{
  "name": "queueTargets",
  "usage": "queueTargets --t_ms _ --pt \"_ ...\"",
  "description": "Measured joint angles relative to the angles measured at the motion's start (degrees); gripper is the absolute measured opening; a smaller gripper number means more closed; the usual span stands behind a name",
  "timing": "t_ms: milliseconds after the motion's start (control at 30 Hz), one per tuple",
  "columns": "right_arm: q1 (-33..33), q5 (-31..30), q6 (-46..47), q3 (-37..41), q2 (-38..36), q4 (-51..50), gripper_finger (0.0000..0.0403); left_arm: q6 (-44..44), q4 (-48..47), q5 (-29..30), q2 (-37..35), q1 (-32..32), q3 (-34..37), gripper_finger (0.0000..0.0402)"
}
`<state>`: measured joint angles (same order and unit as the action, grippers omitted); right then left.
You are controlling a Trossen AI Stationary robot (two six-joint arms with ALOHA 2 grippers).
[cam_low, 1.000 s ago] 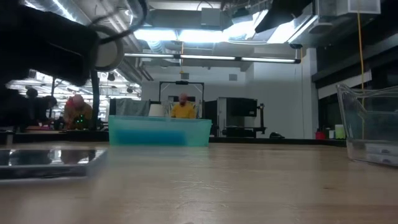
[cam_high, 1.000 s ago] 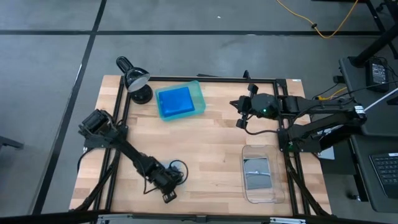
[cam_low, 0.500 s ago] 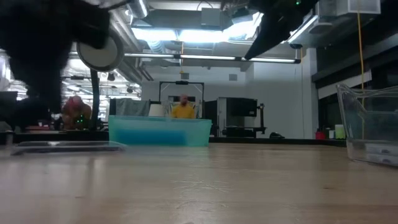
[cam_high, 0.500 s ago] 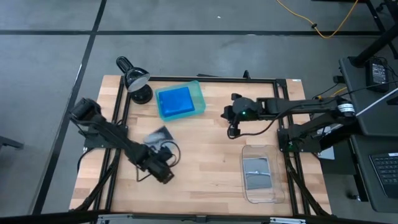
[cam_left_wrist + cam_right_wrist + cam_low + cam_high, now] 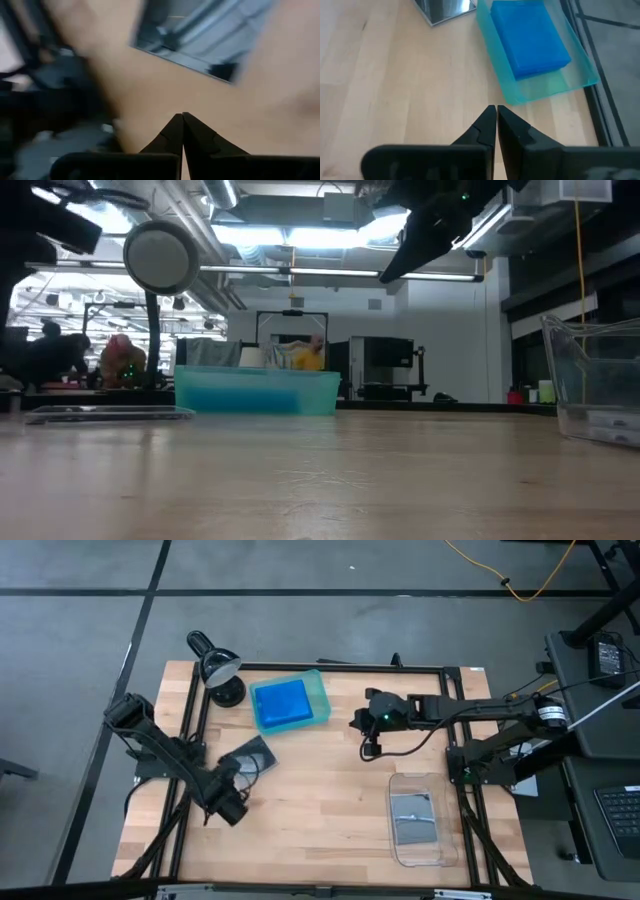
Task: Pick & place jewel cases by type
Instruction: Put the black CD case into the transparent bin
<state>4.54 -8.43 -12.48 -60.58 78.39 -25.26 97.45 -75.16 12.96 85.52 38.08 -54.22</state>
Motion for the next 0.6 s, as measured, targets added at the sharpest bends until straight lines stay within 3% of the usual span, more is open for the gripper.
queueTargets --t_ms 233,600 --pt "3.07 3.66 0.09 0.00 0.00 0.91 0.0021 -0.86 -0.31 0.44 -0.07 -5.45 8.12 0.0001" --pt "3.89 7.07 0.47 0.00 0.00 0.87 0.0021 -5.40 0.83 13.83 -0.09 -16.77 12.46 0.0001"
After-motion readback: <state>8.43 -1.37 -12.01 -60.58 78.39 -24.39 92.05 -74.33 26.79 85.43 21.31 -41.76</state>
